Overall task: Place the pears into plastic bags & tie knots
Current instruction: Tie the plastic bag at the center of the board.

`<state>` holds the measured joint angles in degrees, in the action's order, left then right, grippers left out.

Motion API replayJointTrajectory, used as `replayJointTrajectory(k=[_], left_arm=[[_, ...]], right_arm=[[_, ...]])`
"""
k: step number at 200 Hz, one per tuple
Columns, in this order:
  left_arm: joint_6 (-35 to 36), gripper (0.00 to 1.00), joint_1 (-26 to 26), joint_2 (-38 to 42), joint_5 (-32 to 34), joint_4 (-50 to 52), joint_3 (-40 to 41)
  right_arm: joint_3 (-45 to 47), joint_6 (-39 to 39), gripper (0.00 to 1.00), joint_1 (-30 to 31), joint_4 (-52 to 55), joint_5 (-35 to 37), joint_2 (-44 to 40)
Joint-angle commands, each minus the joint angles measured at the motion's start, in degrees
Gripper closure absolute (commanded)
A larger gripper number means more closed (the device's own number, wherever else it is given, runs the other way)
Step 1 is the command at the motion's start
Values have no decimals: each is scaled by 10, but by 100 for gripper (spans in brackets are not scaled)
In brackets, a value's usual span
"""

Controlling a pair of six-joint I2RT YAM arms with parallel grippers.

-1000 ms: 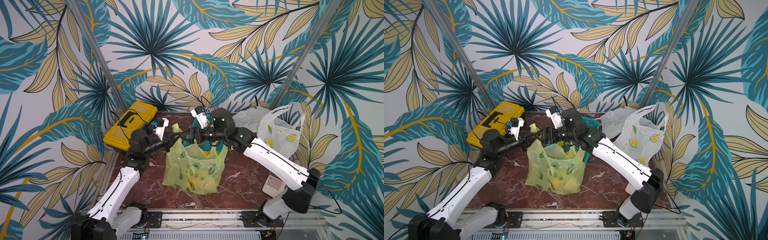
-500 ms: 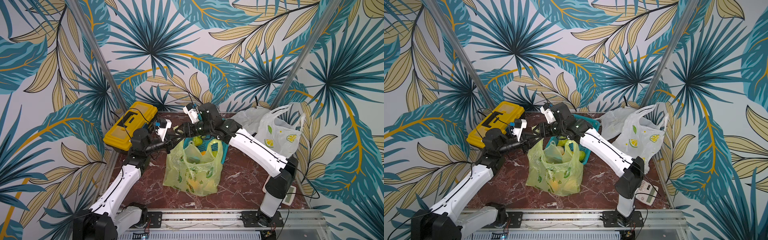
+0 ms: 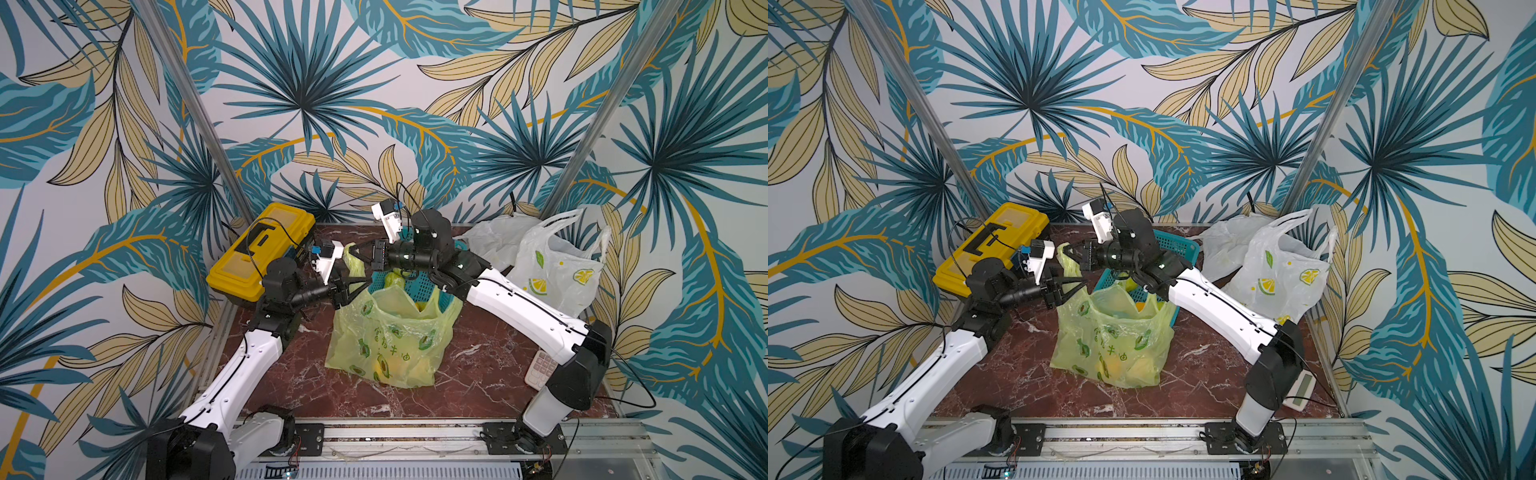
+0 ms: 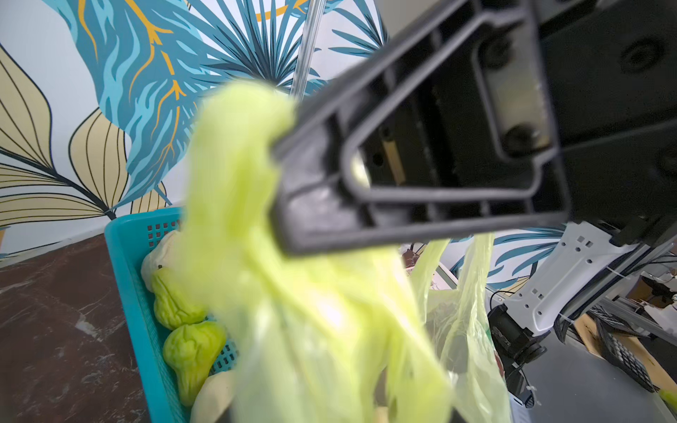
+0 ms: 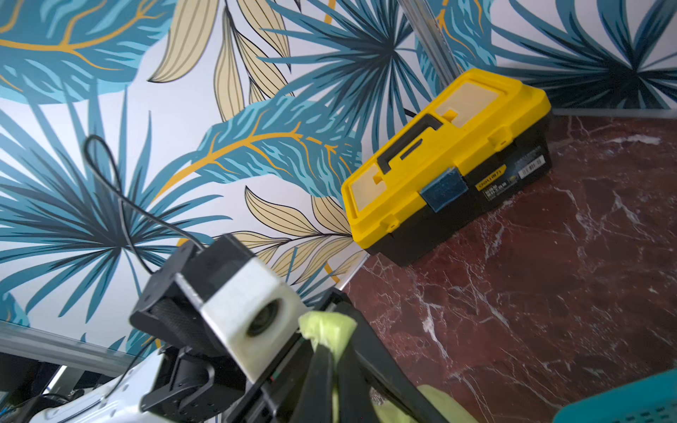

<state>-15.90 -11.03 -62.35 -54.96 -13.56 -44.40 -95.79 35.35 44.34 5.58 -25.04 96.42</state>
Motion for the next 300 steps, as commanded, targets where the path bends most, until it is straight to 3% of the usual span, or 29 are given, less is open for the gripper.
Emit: replayJointTrajectory(k=[1,24,50,63,82,99,142,156,182,194,213,231,268,300], left_arm=[[-4,58,5,0,-15,-8,1],[-9,75,5,2,9,-10,1],[-19,79,5,2,24,-14,0],[-26,75,5,0,17,-14,-2],[-22,54,5,1,1,-14,-8],[-11,44,5,-2,-4,-14,-21],[0,41,-15,-54,-34,-14,-68],[9,47,-30,-65,-34,-14,-71],[2,79,-19,-54,-3,-14,-45],[3,90,-13,-43,12,-14,-31],[-20,100,5,-39,43,-13,-26],[-52,100,31,-31,84,-13,-18],[-64,100,46,-22,109,-12,-8],[-69,100,46,-28,100,-12,-11]], right_arm=[[17,15,94,-2,-48,-17,-13],[17,19,92,-6,-43,-23,-6],[1,-5,84,-15,17,-18,-19],[-2,-17,86,-25,43,-18,-30],[11,8,90,-31,22,-40,-29],[23,45,91,-31,-18,-68,-17],[33,82,92,-31,-73,-86,-5],[33,82,92,-31,-75,-86,-3],[27,63,90,-41,-51,-79,-19],[19,51,81,-53,-26,-79,-30],[-19,-24,47,-76,114,-69,-54],[-25,-110,33,-106,262,-5,-97],[1,-190,18,-165,458,122,-196],[-11,-176,14,-173,569,92,-208]])
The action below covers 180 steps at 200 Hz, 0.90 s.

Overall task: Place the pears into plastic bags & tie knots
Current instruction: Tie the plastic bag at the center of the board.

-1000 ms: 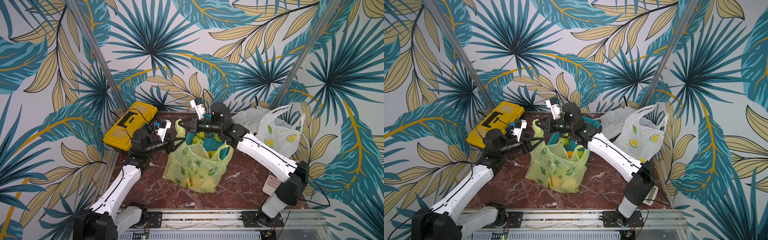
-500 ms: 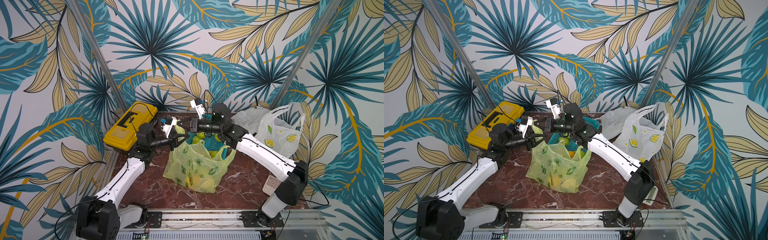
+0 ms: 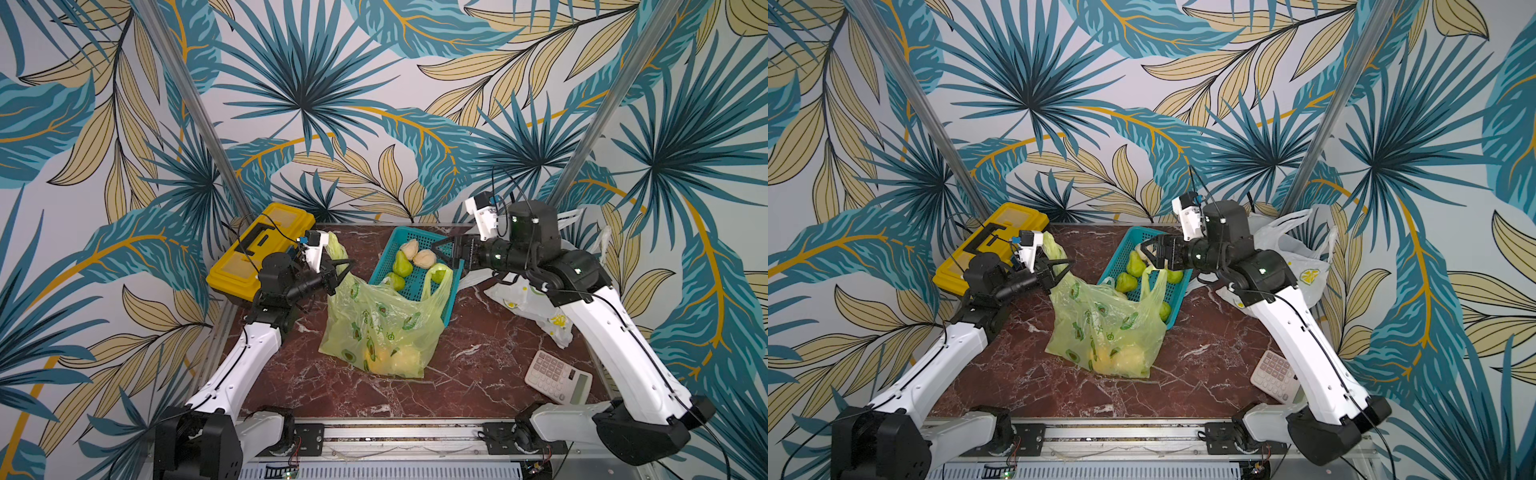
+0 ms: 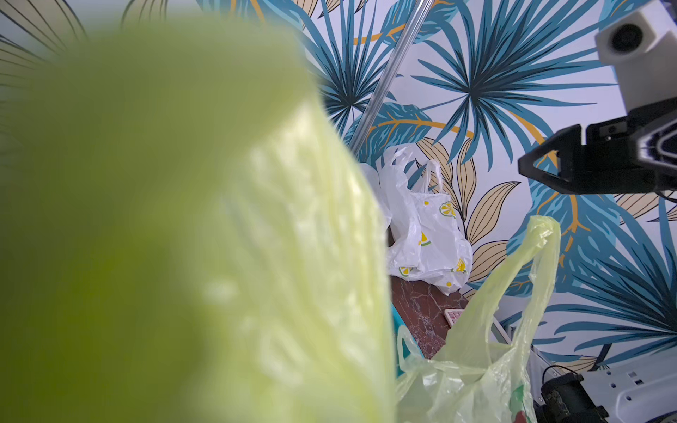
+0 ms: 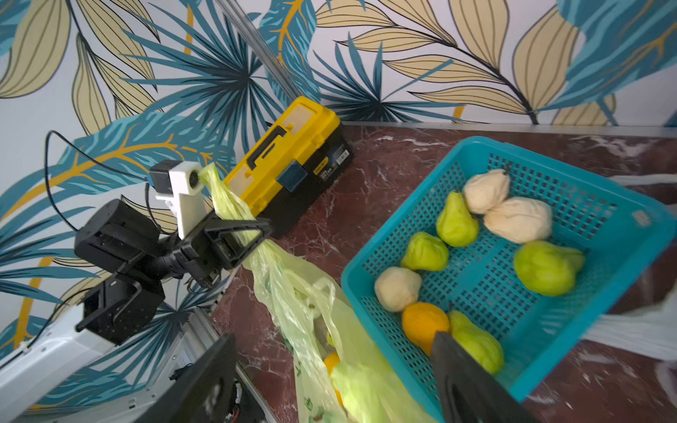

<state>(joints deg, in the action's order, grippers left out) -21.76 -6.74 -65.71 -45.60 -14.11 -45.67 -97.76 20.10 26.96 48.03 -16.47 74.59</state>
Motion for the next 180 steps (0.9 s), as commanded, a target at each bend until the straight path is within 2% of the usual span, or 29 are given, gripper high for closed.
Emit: replayJointTrajectory(k=[1,27,58,67,88,106,122,146,169,180], left_arm=[[-10,100,3,6,6,-7,1],[-8,100,4,14,5,-7,6],[-23,100,4,13,-6,-7,4],[-27,100,4,13,-5,-7,4],[-44,99,4,18,2,-6,9],[-67,99,4,47,15,-7,23],[-90,99,3,76,18,-6,37],[-98,99,3,101,22,-5,59],[-81,99,6,95,31,5,53],[-79,99,8,85,28,5,43]], right_arm=[[10,-23,14,1,145,5,10],[36,-15,16,1,135,-9,11],[12,-6,30,10,86,-42,54],[8,9,40,12,59,-48,66],[14,72,75,13,-40,-65,65],[45,128,90,13,-130,-53,35],[52,156,93,13,-154,-46,27],[74,175,91,13,-174,-39,50],[84,169,86,13,-200,-40,75],[70,145,78,12,-187,-35,84]])
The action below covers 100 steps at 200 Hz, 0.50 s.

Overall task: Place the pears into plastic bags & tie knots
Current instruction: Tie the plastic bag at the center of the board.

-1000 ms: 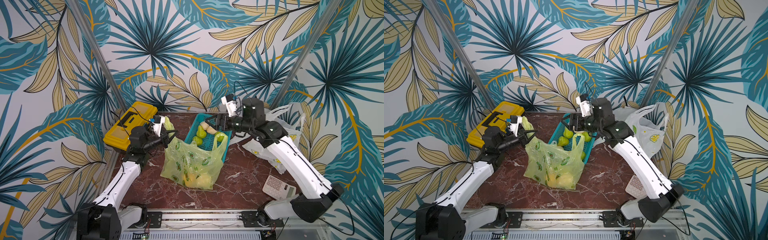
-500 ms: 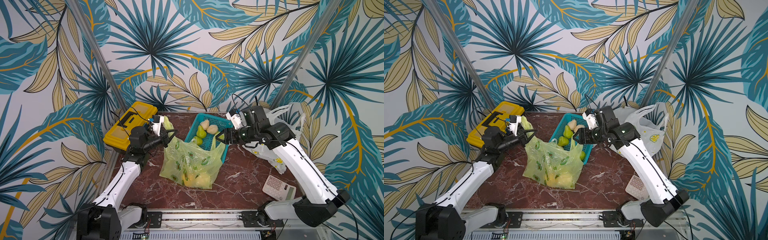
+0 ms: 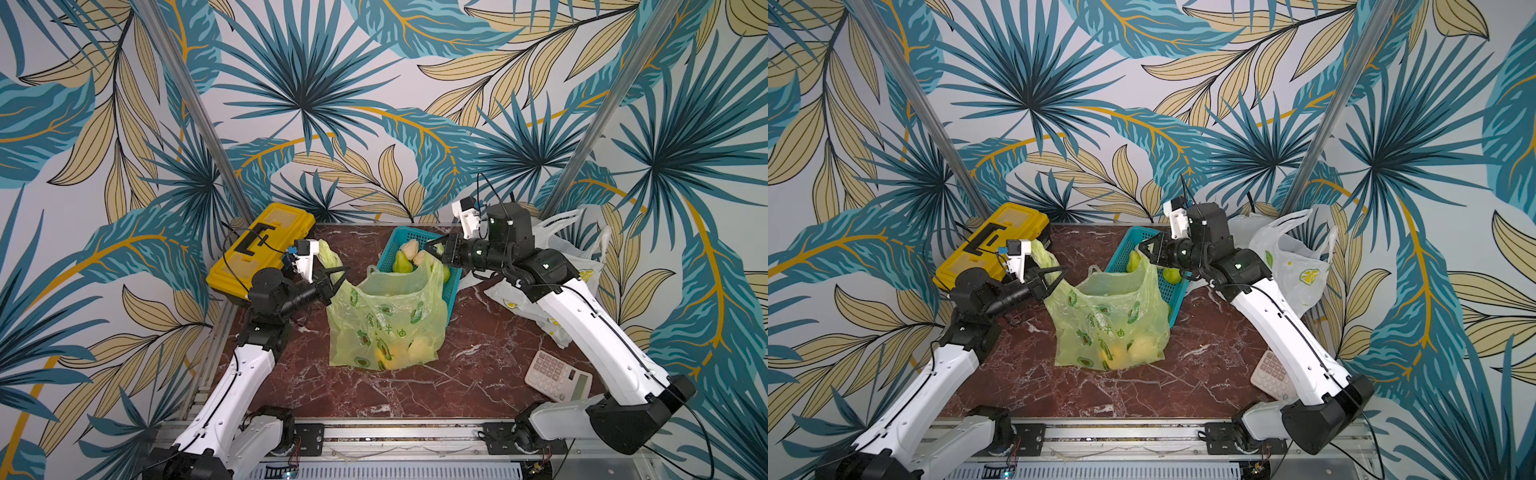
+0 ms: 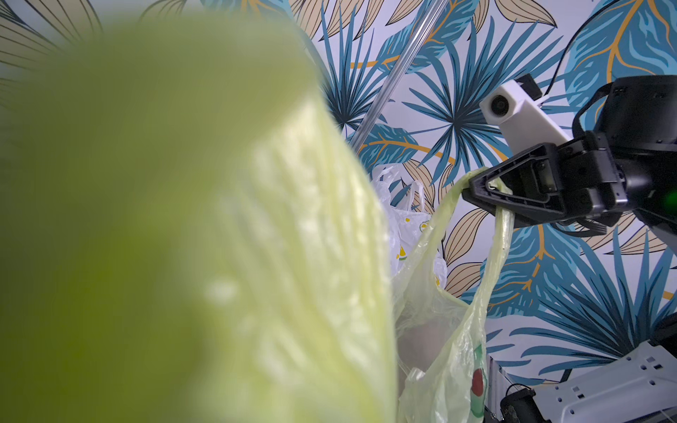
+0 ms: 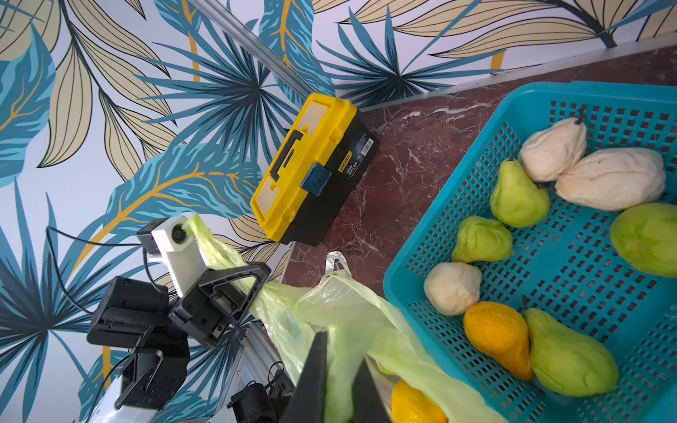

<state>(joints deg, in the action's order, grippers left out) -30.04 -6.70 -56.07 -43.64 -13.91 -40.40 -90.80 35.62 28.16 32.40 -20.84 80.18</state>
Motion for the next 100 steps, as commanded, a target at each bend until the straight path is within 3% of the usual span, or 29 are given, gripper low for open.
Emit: replayJointTrajectory(k=[1,12,31,54,80,100], left_arm=[[4,99,8,-12,8,3,-11],[5,99,15,-25,3,8,-23],[6,99,32,-49,-10,22,-40],[1,98,45,-70,-27,27,-48],[3,97,47,-80,-40,28,-52],[7,96,46,-78,-42,29,-50]], right_arm=[[-2,-12,77,0,-29,9,28],[-20,-48,66,-3,-5,12,31],[-32,-117,37,-21,37,-11,16],[22,-204,11,-39,56,-48,-34],[146,-260,2,-51,10,-51,-103],[230,-250,1,-52,-90,-77,-133]])
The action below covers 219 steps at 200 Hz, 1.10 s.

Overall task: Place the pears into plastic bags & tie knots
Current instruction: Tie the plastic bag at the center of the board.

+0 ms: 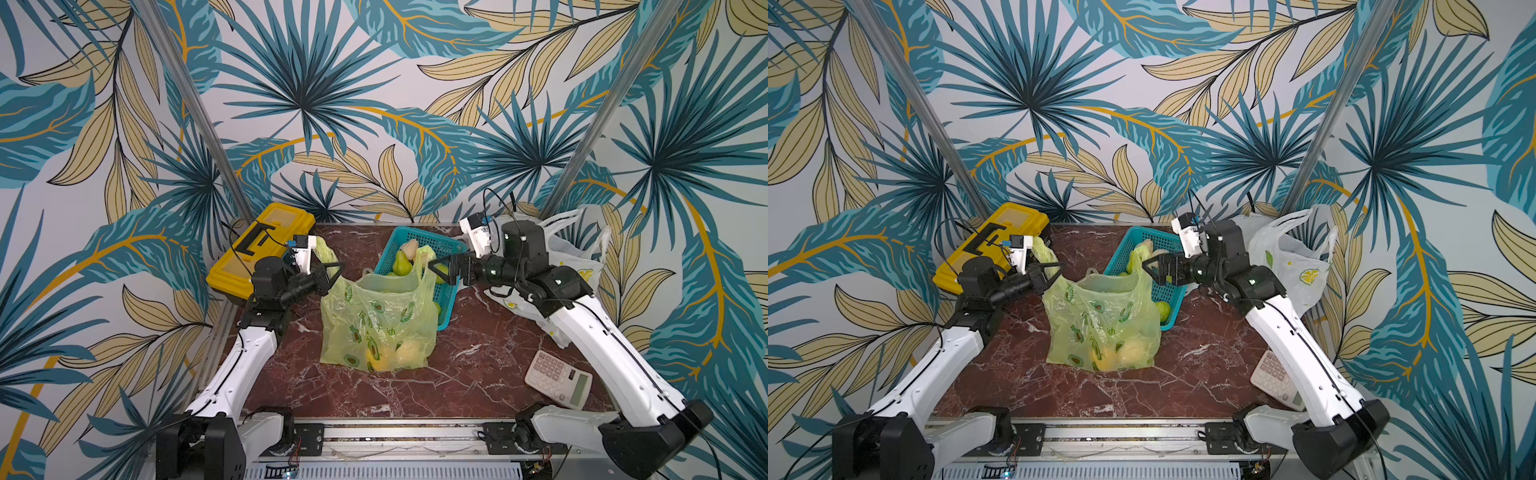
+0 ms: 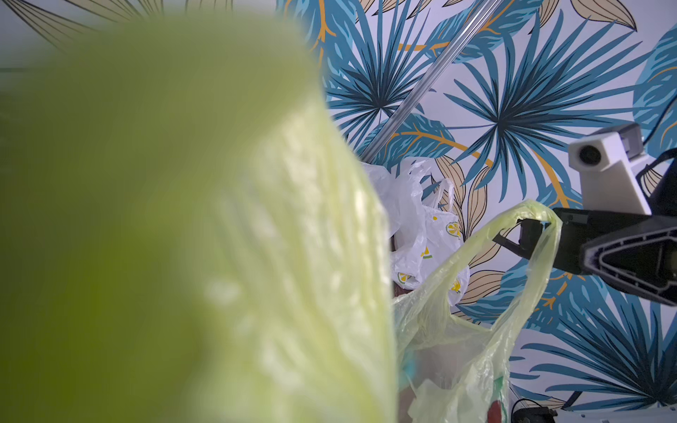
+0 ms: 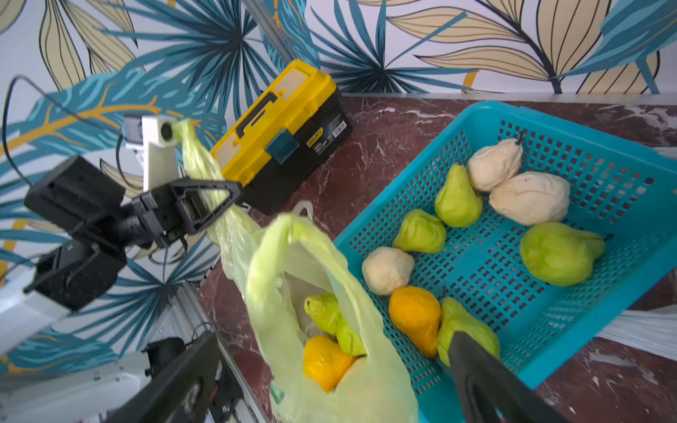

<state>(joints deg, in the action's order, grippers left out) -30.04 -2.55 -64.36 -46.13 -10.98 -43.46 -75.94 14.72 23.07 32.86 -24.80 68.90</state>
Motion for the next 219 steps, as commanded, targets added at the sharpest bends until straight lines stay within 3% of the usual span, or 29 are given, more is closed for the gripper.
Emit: replayJointTrajectory(k=[1,33,63,93,123,154,205,219], left_arm=[[7,96,5,5,-18,-1,-20],[9,97,6,-1,-23,0,-18],[18,96,6,1,-23,10,-20],[21,96,7,4,-22,11,-17],[21,96,7,8,-23,15,-18],[18,96,7,11,-19,15,-17],[7,96,7,23,-19,23,-24],[13,96,7,25,-29,35,-28]], right_arm=[[85,-41,1,-1,-100,-41,-21],[179,-39,1,0,-294,-56,-27],[186,-44,1,0,-365,-82,35],[177,-36,8,-1,-416,-83,98],[174,12,23,0,-461,-98,129],[174,49,50,-1,-469,-92,143],[194,77,66,6,-465,-67,126],[193,82,62,7,-465,-68,132]])
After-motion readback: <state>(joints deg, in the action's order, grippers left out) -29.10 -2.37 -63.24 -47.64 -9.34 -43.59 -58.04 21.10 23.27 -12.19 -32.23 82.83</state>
